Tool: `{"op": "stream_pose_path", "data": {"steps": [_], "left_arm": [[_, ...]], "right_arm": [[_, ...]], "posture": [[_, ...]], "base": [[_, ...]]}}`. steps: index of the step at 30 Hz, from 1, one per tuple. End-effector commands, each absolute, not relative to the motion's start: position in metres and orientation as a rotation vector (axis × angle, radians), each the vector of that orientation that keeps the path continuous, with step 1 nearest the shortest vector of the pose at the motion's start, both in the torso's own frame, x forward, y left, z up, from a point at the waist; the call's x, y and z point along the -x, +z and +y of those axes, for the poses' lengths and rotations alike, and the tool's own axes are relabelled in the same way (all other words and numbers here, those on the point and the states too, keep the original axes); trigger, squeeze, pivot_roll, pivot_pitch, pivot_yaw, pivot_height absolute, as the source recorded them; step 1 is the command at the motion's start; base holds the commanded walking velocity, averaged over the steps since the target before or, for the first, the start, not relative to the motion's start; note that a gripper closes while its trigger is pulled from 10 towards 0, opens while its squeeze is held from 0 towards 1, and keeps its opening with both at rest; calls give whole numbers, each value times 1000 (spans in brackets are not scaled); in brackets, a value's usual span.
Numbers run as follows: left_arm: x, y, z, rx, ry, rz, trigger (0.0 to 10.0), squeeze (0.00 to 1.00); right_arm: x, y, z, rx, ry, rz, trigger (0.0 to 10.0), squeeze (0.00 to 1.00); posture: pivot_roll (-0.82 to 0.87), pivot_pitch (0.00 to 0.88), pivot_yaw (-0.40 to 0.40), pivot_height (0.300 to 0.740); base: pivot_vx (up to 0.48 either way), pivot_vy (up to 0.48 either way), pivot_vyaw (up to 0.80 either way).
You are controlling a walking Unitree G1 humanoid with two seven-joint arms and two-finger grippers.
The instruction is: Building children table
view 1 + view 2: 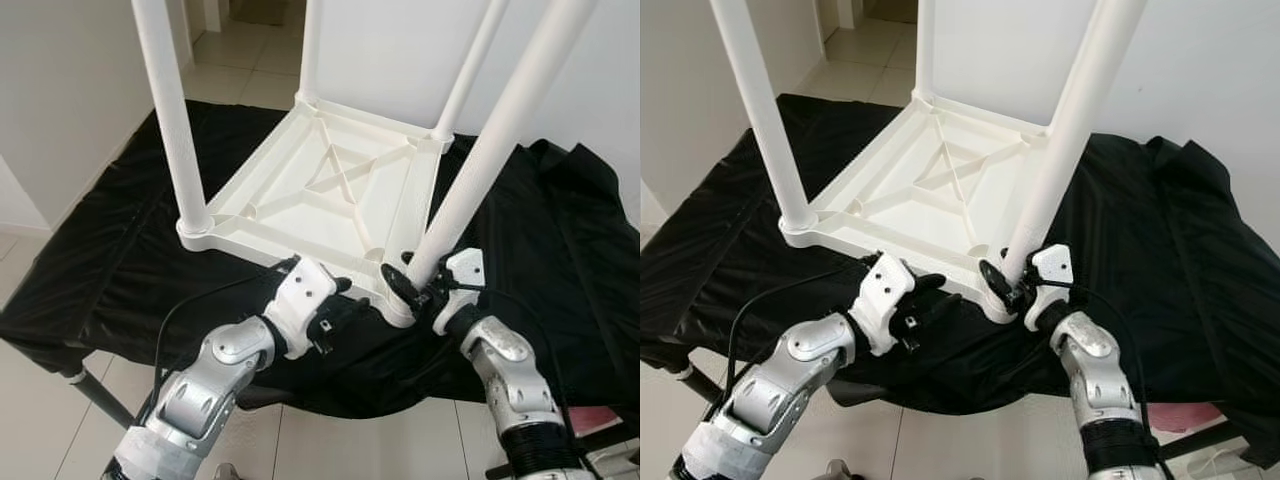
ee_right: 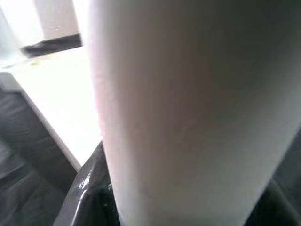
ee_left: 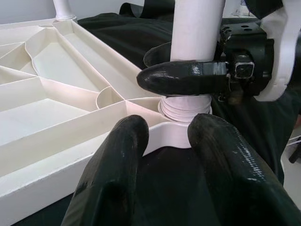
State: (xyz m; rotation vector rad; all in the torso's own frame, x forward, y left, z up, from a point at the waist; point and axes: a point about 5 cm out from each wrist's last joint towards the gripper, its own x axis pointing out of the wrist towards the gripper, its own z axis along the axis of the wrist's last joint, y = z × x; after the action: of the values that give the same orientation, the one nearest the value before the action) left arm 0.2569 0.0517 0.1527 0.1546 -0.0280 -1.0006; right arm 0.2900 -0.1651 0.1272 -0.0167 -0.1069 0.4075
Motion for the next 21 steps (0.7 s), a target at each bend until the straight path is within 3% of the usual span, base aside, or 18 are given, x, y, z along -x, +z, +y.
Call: {"op": "stream_pose_path", "data": {"steps": [1,5,10,21], "left_arm": [[-253,150,48,-166,-1037,-23,10000,0],[-254,150,48,-166,-1038,-23,10000,0],[-258,153,47,-167,-1030,-36,10000,0],[-256,156,46,-161,-1044,-44,10000,0]], "right_arm": [[-283,118,-165,-1,296,-63,10000,0],[-280,118,-163,-22,260,-69,10000,0],[-273,116,-155,-89,52,-76,10000,0],[-260,123,-144,-106,-29,-83,10000,0]], "posture": [[12,36,-81,740],[13,35,-82,740],[0,42,-92,740],[-59,99,-72,740]], "base": [[0,0,0],[0,0,0],[0,0,0],[0,0,0]]}}
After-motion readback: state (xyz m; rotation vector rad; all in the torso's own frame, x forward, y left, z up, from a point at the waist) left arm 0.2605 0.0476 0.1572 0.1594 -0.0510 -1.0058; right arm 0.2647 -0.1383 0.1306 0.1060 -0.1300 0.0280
